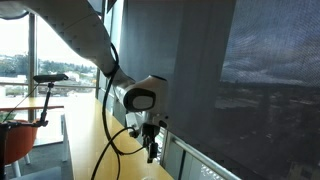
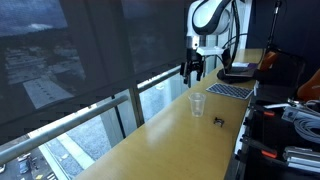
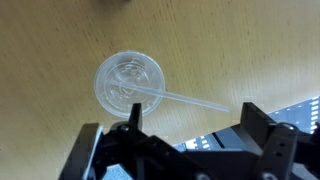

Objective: Put the straw inside the cup

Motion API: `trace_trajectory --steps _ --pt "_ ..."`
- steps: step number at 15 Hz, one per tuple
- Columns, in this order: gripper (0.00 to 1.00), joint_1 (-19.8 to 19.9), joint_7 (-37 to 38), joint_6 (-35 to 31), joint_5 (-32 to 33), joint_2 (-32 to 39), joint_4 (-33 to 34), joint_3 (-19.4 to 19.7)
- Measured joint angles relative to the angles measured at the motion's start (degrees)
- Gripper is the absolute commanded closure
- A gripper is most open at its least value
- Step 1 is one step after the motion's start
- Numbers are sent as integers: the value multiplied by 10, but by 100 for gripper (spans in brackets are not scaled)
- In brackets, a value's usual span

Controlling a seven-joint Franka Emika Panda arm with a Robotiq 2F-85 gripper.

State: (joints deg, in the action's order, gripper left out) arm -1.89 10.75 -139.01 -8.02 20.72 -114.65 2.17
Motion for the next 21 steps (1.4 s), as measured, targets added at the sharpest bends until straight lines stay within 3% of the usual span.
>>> trace_trajectory --steps 21 --pt "0 9 0 0 -2 10 3 -3"
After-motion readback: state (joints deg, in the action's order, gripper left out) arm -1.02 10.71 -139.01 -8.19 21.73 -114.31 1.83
